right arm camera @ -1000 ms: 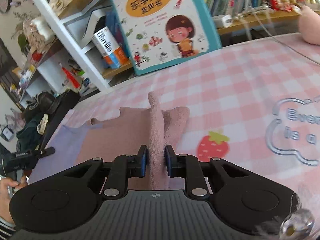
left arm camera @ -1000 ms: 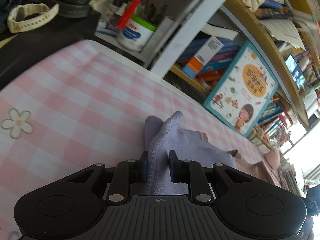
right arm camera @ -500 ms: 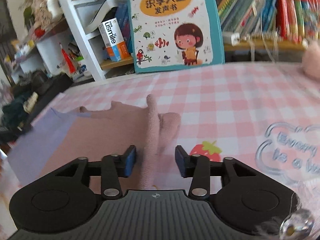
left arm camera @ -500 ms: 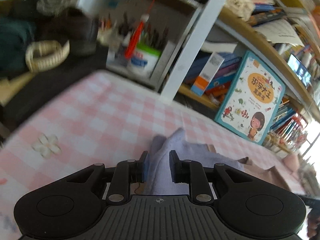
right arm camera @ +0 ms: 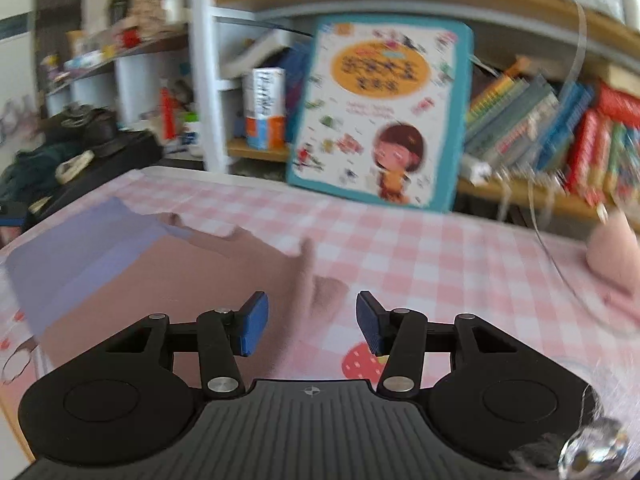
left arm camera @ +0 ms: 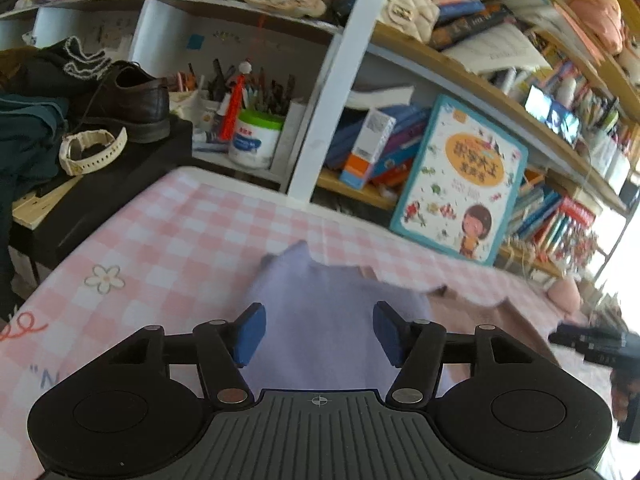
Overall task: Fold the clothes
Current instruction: 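Open both tools to release the folded sweater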
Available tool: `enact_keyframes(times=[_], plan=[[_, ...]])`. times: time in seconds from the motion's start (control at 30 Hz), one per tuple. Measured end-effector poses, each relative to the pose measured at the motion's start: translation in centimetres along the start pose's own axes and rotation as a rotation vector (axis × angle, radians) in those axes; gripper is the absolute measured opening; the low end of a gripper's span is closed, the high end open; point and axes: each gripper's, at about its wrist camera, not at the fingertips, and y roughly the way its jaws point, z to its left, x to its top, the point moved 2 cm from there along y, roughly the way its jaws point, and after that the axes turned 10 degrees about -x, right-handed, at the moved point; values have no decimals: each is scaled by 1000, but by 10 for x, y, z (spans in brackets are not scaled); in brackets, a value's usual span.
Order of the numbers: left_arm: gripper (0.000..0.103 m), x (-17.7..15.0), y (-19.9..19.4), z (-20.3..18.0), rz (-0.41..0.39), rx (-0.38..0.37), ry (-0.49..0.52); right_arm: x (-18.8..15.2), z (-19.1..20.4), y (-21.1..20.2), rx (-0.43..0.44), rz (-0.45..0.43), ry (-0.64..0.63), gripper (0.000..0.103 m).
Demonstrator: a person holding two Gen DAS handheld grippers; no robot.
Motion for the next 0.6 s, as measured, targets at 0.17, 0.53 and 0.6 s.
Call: enact_keyframes(times=[0.17, 0.53, 0.6], plan=[[70, -12, -7, -16, 34, 30, 10, 2, 7, -7, 65, -50, -69, 46], [70, -38, -17, -27, 72, 80, -103, -18, 22, -3, 232, -16, -126, 47], [70, -41, -19, -22, 53, 90, -173, -24, 22, -5, 247, -9, -148, 47]])
